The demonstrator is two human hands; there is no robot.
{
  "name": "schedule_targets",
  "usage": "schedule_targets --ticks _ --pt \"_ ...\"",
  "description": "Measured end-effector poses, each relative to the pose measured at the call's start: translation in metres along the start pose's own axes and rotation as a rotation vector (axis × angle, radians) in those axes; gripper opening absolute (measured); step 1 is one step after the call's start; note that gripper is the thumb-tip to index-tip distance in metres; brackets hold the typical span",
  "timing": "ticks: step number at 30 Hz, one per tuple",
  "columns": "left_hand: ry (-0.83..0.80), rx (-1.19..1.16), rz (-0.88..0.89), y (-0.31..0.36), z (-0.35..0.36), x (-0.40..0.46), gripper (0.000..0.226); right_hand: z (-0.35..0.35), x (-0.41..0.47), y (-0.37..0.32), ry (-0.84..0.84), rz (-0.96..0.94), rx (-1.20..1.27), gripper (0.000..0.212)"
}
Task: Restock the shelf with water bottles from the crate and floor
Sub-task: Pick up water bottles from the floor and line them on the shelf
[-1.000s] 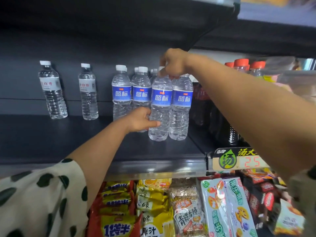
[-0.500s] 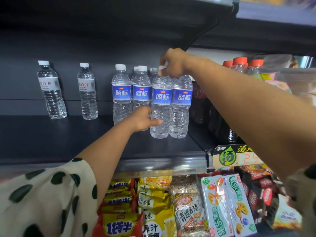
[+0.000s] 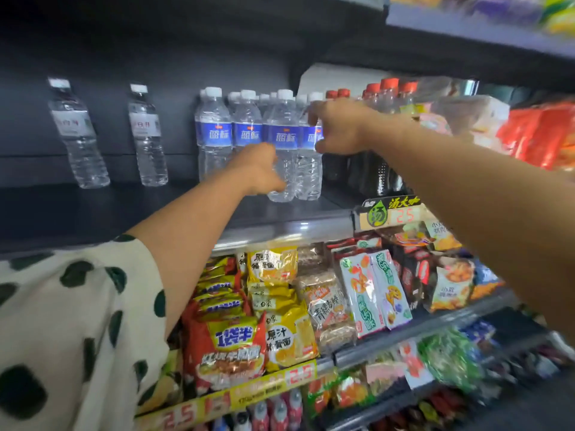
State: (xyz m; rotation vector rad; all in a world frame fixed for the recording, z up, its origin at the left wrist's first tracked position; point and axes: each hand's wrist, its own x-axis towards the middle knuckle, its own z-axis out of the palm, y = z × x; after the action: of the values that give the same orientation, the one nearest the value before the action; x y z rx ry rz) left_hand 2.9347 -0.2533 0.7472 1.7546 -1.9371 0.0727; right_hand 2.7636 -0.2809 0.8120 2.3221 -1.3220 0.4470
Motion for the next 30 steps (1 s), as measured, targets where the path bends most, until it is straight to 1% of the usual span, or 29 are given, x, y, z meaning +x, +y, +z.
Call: schedule_targets --ticks 3,6,11,15,18,22,23,25,27,28,30 --pt "-0.089 0.084 0.103 0.009 0.003 -0.041 0.05 0.012 -0.054 -0.021 -0.081 0.062 0.023 0.045" --pt "-0.174 0.144 0.202 0.015 0.012 -0.089 0.04 0.023 -0.11 -0.044 -0.13 0.125 0.053 0.051" --pt "-0.32 0.133 0.271 0.016 0.058 -0.155 0.037 0.058 -0.192 -0.07 -0.227 0.228 0.047 0.057" --pt "-0.42 0.146 0.29 0.014 0.113 -0.184 0.056 0.103 -0.242 -0.079 -0.315 0.274 0.055 0.059" --pt "-0.549 0.122 0.279 0.01 0.172 -0.201 0.054 0.163 -0.277 -0.08 -0.41 0.304 0.095 0.064" --pt "-0.682 0.073 0.247 -0.004 0.26 -0.223 0.04 0.254 -0.325 -0.082 -0.504 0.346 0.178 0.071" --pt "-0.716 0.064 0.24 -0.009 0.285 -0.23 0.04 0.279 -0.338 -0.083 -0.529 0.35 0.2 0.071" --pt "-0.794 0.042 0.236 -0.018 0.337 -0.244 0.043 0.331 -0.365 -0.086 -0.574 0.365 0.244 0.067" --pt "-0.849 0.029 0.216 -0.028 0.392 -0.26 0.043 0.386 -0.394 -0.089 -0.604 0.4 0.291 0.055" --pt "-0.865 0.03 0.207 -0.032 0.42 -0.268 0.041 0.415 -0.409 -0.09 -0.631 0.421 0.311 0.054" --pt "-0.91 0.019 0.175 -0.042 0.481 -0.285 0.041 0.472 -0.439 -0.093 -0.716 0.442 0.357 0.061"
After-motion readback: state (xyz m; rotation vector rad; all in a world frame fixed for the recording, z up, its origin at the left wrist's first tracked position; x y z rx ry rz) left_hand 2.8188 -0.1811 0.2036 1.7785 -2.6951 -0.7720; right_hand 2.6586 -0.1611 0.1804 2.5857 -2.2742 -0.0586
